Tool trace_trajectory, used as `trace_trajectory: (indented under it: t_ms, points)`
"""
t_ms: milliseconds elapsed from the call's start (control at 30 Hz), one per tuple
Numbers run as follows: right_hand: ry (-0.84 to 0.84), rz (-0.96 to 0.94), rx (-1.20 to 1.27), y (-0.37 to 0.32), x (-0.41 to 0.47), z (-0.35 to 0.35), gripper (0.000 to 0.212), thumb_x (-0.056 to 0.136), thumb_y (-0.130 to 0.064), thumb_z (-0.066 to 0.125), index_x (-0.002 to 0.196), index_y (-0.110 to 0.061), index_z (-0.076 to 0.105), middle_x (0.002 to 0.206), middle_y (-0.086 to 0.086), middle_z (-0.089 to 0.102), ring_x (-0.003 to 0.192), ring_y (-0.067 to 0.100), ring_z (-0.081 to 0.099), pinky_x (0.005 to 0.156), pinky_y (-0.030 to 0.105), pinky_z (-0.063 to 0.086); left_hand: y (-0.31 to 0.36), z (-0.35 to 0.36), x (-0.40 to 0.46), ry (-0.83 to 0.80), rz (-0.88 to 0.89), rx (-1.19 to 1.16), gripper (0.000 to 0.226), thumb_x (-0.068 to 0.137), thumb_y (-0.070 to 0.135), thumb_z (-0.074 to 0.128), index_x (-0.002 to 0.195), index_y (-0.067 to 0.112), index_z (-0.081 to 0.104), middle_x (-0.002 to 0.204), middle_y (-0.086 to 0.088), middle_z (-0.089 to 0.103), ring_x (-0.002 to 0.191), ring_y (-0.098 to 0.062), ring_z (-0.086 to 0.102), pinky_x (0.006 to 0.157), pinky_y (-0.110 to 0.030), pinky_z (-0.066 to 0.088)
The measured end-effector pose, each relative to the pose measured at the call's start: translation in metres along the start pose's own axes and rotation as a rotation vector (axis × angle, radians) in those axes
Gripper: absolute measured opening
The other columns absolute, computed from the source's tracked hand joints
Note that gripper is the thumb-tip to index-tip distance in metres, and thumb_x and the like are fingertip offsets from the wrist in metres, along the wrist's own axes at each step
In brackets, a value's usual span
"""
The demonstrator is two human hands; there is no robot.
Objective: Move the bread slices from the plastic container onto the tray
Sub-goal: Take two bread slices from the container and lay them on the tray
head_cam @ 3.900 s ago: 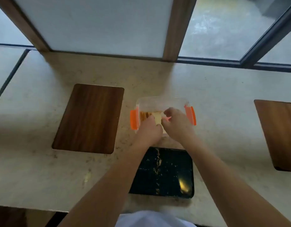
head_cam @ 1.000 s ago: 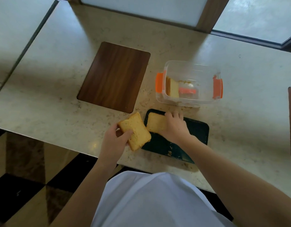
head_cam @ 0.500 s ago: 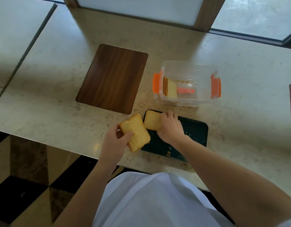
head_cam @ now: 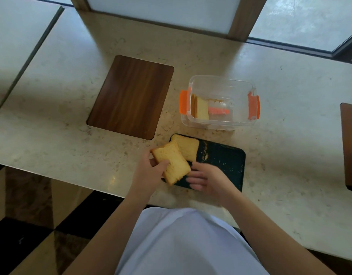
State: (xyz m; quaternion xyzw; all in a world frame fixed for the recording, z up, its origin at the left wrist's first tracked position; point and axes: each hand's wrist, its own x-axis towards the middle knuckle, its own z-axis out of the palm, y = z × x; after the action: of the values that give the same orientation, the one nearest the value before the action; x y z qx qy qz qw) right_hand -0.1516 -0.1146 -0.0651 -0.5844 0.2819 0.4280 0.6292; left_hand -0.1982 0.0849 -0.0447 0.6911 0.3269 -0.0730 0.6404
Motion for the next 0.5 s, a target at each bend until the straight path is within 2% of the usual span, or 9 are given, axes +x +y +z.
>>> trace_trajectory:
  t_ms: [67,133,267,367,433,500]
  points:
    - [-0.054,-0.001,0.073,0.013,-0.006,-0.003,0.027,0.092,-0.015,0.07,0.116,-0.005,0.065,0.097,0.015,0.079,0.09,0.027,0.077,0.066,0.03,0.061,-0.001,0.01,0.005,-0.024,0.005,-0.022,0.045,0.089,0.012,0.07,0.127,0.03,0.052,0.116,-0.001,0.064,0.1,-0.015,0.067,0.074,-0.042,0.063]
    - [-0.045,-0.068,0.076,0.021,-0.008,-0.005,0.024,0.092,-0.009,0.069,0.116,-0.002,0.066,0.097,0.015,0.079,0.092,0.027,0.076,0.07,0.03,0.062,-0.004,0.02,0.009,-0.053,0.066,0.046,0.043,0.09,0.01,0.069,0.122,0.033,0.051,0.119,-0.002,0.062,0.101,-0.017,0.066,0.076,-0.047,0.062]
    - [0.034,-0.082,0.089,0.019,-0.001,-0.011,0.021,0.092,-0.006,0.069,0.113,-0.004,0.066,0.101,0.016,0.077,0.094,0.025,0.075,0.083,0.037,0.062,-0.018,0.03,0.013,-0.132,0.1,0.113,0.042,0.09,0.011,0.069,0.124,0.028,0.051,0.13,-0.007,0.055,0.111,-0.02,0.06,0.08,-0.044,0.062]
    - [0.071,-0.111,-0.05,0.015,0.006,-0.016,0.035,0.089,-0.007,0.071,0.121,-0.014,0.061,0.111,0.008,0.071,0.098,0.02,0.073,0.079,0.029,0.061,-0.031,0.031,0.018,-0.165,0.037,0.152,0.048,0.088,0.018,0.073,0.13,0.019,0.05,0.13,-0.007,0.055,0.113,-0.02,0.059,0.089,-0.044,0.058]
    - [0.081,-0.142,-0.167,0.014,0.012,-0.018,0.046,0.088,-0.008,0.071,0.131,-0.016,0.057,0.112,0.001,0.068,0.101,0.015,0.069,0.078,0.026,0.06,-0.039,0.031,0.021,-0.163,0.028,0.226,0.051,0.087,0.024,0.074,0.132,0.018,0.051,0.126,-0.001,0.057,0.108,-0.012,0.059,0.089,-0.033,0.055]
    - [0.112,-0.167,-0.288,0.013,0.02,-0.017,0.053,0.089,-0.011,0.069,0.14,-0.015,0.054,0.114,-0.002,0.068,0.102,0.013,0.068,0.082,0.03,0.059,-0.043,0.03,0.021,-0.152,0.036,0.299,0.051,0.087,0.029,0.073,0.132,0.018,0.052,0.121,0.004,0.057,0.1,0.0,0.055,0.076,-0.015,0.046]
